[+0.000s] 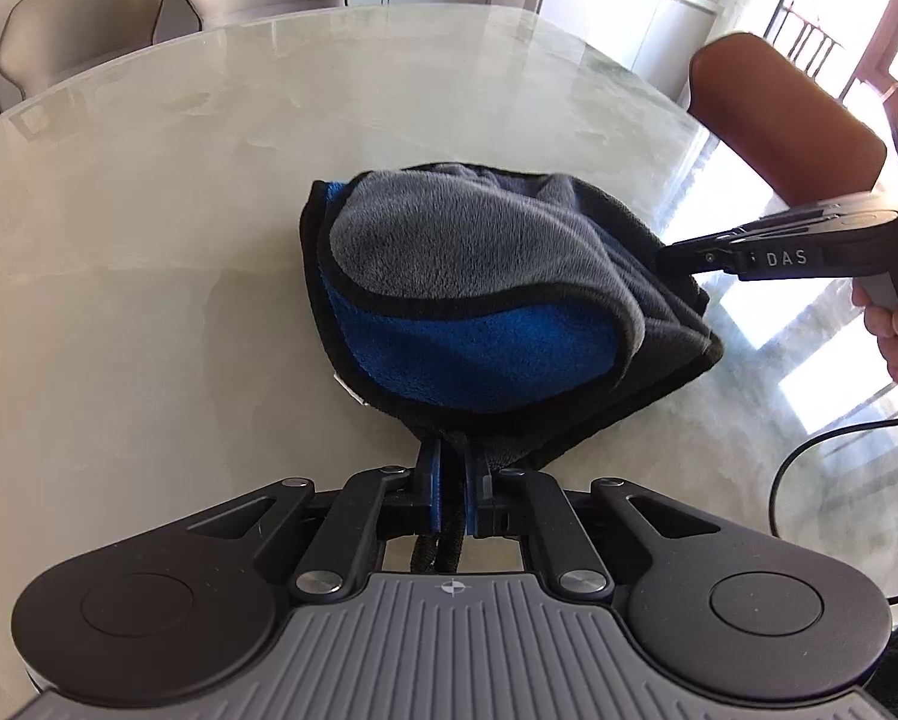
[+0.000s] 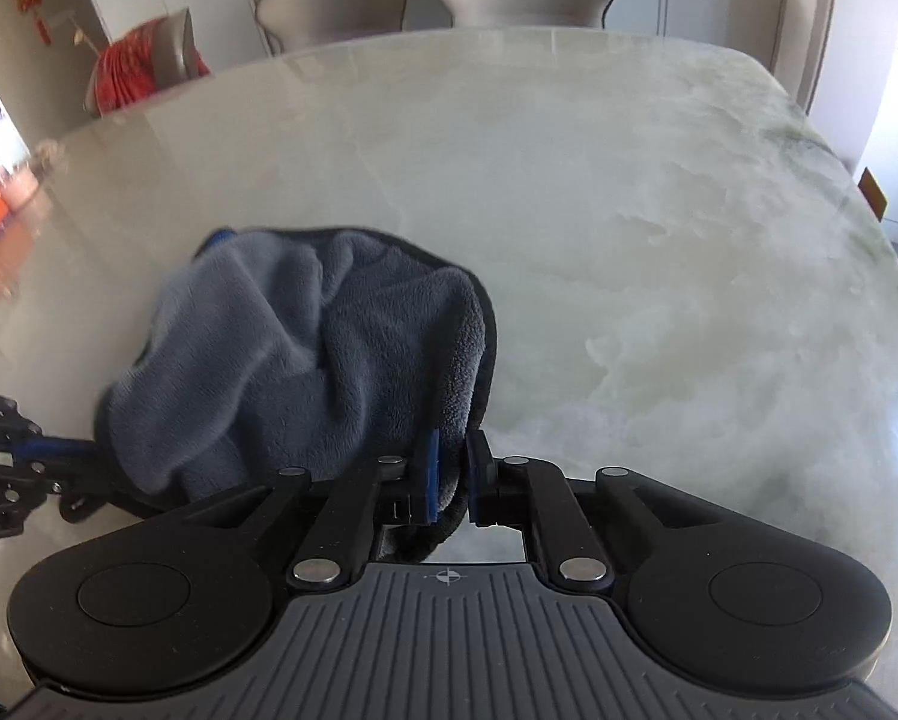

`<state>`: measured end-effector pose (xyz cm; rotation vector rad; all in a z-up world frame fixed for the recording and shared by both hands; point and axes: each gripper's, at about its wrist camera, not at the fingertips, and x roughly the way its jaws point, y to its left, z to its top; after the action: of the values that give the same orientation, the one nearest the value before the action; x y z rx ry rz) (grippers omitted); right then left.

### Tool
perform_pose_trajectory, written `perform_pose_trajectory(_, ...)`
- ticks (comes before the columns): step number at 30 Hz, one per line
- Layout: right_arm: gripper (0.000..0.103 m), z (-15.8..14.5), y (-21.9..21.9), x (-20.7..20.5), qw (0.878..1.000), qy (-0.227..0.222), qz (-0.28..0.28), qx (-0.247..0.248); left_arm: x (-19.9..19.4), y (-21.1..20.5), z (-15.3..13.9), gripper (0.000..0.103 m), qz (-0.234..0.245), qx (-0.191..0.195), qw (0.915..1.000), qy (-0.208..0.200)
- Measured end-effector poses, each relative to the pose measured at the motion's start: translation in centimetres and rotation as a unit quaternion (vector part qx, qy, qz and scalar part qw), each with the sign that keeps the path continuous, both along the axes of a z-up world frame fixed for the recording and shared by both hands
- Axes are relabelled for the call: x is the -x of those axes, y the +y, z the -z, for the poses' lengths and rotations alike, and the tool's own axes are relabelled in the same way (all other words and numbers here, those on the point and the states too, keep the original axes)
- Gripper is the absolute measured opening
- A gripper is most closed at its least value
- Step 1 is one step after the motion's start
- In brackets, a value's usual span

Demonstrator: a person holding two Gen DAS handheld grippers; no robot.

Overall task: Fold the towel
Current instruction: 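Lift the towel with both grippers, pulling its corners apart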

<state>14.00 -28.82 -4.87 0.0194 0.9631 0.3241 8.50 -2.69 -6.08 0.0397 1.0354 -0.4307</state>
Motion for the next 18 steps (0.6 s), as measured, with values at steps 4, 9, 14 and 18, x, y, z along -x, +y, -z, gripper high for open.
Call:
perform_pose_trajectory(4, 0.009, -0.5, -0.7, 0.4, 1.0, 0.001, 0.004, 0.003, 0.4, 0.2, 0.4, 0.008, -0.003, -0.003, 0.9999, 0.01)
perform_pose_trajectory(9, 0.01, 0.4, -0.7, 0.9, 1.0, 0.02, 0.005, 0.008, 0.2, -0.3, 0.9, 0.034, -0.01, -0.002, 0.9994, 0.033)
perform_pose_trajectory(14, 0.013, 1.3, -0.3, 0.9, 0.999, 0.028, -0.001, 0.022, 0.2, -0.7, 1.1, 0.055, -0.019, -0.013, 0.9991, 0.036)
perform_pose_trajectory(18, 0.032, 1.7, -0.4, 0.4, 0.999, 0.034, 0.006, 0.023, -0.3, -0.9, 1.3, 0.058, -0.028, -0.012, 0.999, 0.032)
